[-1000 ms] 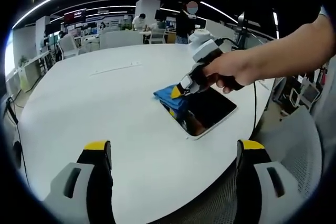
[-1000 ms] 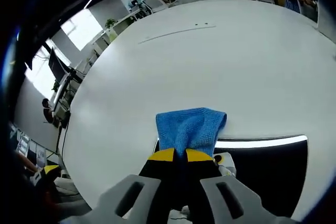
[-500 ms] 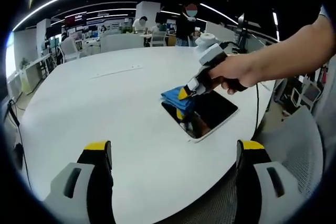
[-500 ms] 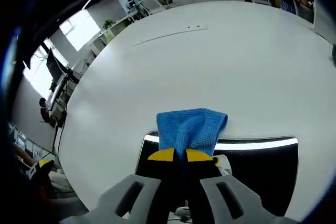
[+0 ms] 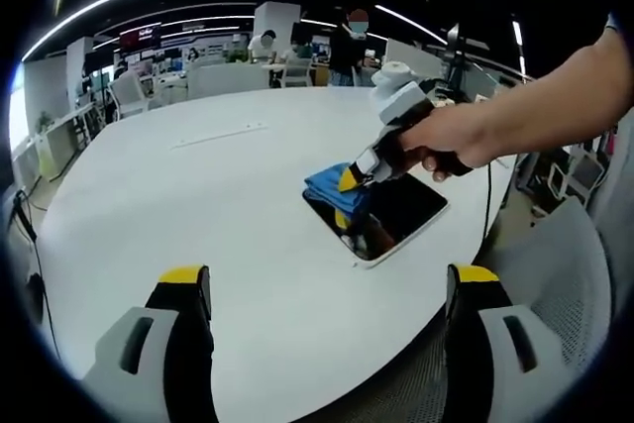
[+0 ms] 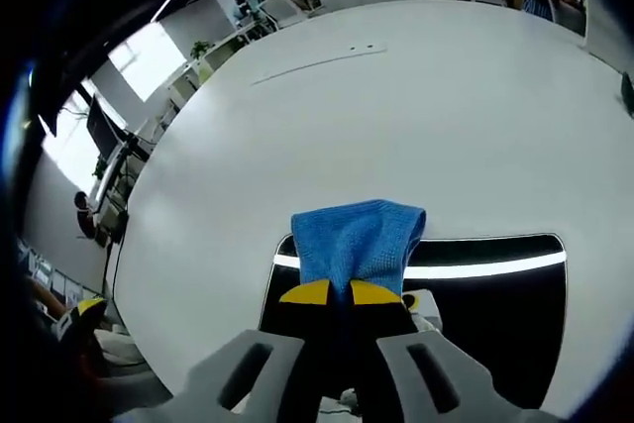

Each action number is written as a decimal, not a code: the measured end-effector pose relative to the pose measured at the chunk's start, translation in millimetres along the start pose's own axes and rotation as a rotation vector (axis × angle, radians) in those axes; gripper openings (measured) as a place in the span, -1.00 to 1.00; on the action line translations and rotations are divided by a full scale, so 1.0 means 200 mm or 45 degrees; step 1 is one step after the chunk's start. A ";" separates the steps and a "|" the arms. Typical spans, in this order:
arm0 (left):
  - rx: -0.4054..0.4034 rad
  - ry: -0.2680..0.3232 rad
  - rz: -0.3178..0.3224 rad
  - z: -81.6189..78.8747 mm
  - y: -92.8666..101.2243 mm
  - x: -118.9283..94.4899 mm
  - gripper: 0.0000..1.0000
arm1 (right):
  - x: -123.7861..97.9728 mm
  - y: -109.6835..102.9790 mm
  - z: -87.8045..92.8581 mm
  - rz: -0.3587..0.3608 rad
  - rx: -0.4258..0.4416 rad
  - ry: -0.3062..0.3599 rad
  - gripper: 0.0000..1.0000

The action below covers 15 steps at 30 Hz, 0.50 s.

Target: Wipe the mirror surface with the cleaning cloth until all visible marks leave the cleaned area.

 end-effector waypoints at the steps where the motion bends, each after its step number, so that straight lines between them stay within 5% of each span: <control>1: 0.001 0.001 -0.002 0.00 0.00 0.00 0.97 | -0.01 0.00 0.01 0.002 -0.010 -0.001 -1.00; 15: -0.017 0.048 -0.018 -0.02 -0.01 -0.02 0.98 | -0.11 -0.02 0.20 -0.003 -0.026 -0.010 -1.00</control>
Point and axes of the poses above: the point that each gripper's makers call its tool centre point, and the gripper's own axes: x roughly forward along the fingers, y roughly to its right, z roughly out of its underside, the point moved 7 cm from there along -x, roughly backward along the fingers, and after that the axes turned 10 degrees about x, right-handed, at the moved point
